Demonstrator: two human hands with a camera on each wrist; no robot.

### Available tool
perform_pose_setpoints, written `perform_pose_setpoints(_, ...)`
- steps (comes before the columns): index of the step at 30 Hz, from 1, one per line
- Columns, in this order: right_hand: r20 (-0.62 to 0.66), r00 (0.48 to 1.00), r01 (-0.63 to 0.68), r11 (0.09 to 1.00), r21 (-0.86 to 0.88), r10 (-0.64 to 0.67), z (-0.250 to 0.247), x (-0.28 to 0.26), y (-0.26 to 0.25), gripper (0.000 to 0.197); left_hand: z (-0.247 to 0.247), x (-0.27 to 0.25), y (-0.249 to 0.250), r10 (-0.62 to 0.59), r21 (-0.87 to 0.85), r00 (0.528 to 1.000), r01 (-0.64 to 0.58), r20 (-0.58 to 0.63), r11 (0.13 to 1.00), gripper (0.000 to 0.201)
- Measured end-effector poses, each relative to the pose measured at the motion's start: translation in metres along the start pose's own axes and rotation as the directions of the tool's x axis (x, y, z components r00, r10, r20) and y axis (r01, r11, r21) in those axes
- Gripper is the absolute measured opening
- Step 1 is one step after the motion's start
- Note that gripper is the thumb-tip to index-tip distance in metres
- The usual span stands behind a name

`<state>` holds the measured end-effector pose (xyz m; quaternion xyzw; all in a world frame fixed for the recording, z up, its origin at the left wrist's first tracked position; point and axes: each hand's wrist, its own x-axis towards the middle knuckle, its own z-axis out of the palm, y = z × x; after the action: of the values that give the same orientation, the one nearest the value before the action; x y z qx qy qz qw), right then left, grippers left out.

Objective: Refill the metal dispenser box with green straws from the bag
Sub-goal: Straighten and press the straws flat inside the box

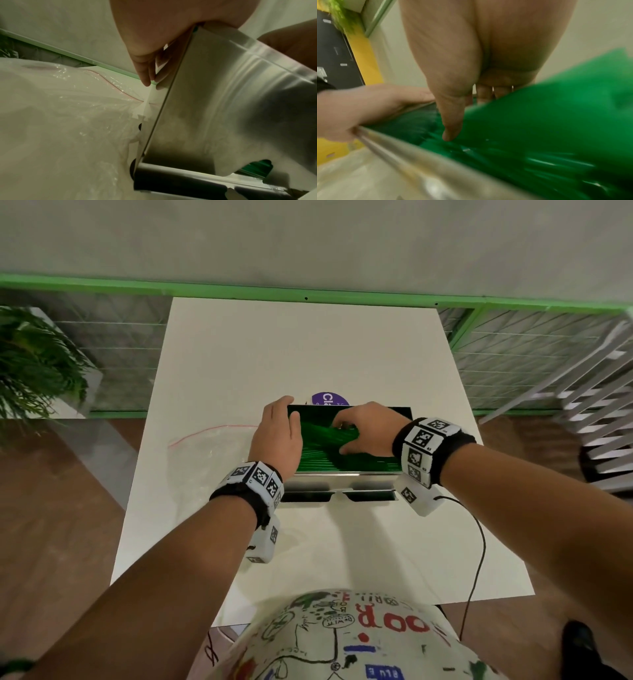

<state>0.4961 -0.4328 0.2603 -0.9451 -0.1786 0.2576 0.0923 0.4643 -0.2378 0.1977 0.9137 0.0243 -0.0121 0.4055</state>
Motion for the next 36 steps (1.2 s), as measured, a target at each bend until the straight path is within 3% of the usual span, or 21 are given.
perform_pose_setpoints(5, -0.14, 0.987, 0.094, 0.99, 0.104, -0.079, -0.01, -0.021, 0.004, 0.02, 0.0, 0.001, -0.001, -0.003, -0.014, 1.0, 0.003, -0.008, 1.0, 0.04)
perform_pose_setpoints(9, 0.183, 0.981, 0.041, 0.991, 0.127, -0.065, 0.016, -0.032, -0.005, 0.031, 0.001, 0.001, -0.001, -0.011, -0.019, 1.0, 0.011, -0.011, 1.0, 0.04)
perform_pose_setpoints(14, 0.218, 0.968, -0.196, 0.925, 0.325, 0.128, 0.018, -0.016, -0.002, 0.033, 0.0, -0.001, -0.001, -0.005, -0.018, 1.0, 0.005, -0.012, 1.0, 0.039)
perform_pose_setpoints(17, 0.28, 0.953, -0.246, 0.845, 0.476, 0.119, 0.008, -0.022, -0.002, 0.033, 0.0, 0.0, -0.001, -0.001, -0.02, 1.0, 0.0, -0.015, 1.0, 0.039)
perform_pose_setpoints(20, 0.346, 0.934, -0.194, 0.943, 0.271, 0.093, 0.01, -0.032, -0.011, 0.035, 0.001, 0.0, -0.001, -0.005, -0.027, 1.0, 0.005, -0.02, 1.0, 0.039)
perform_pose_setpoints(22, 0.407, 0.902, -0.234, 0.957, 0.174, 0.146, 0.018, -0.034, -0.015, 0.043, 0.001, 0.0, -0.001, -0.001, -0.031, 1.0, 0.0, -0.025, 1.0, 0.038)
perform_pose_setpoints(24, 0.474, 0.873, -0.178, 0.981, 0.08, 0.12, 0.021, -0.029, -0.016, 0.056, 0.001, 0.0, -0.002, 0.003, -0.031, 1.0, -0.004, -0.026, 1.0, 0.038)
perform_pose_setpoints(26, 0.48, 0.87, -0.158, 0.986, 0.057, 0.112, 0.021, -0.026, -0.021, 0.066, 0.001, 0.0, -0.002, 0.005, -0.028, 1.0, -0.006, -0.029, 1.0, 0.038)
perform_pose_setpoints(31, 0.365, 0.925, -0.183, 0.967, 0.178, 0.108, 0.005, -0.028, -0.026, 0.058, 0.002, -0.001, -0.002, 0.003, -0.043, 0.999, -0.005, -0.039, 0.999, 0.038)
perform_pose_setpoints(34, 0.309, 0.95, -0.13, 0.962, 0.241, 0.051, -0.012, -0.034, -0.019, 0.045, 0.001, -0.001, 0.0, -0.017, -0.056, 0.999, 0.014, -0.042, 0.998, 0.04)
perform_pose_setpoints(36, 0.203, 0.978, -0.124, 0.902, 0.413, 0.041, -0.023, -0.041, -0.007, 0.03, -0.001, -0.002, 0.006, -0.078, -0.095, 0.996, 0.073, -0.044, 0.993, 0.044)
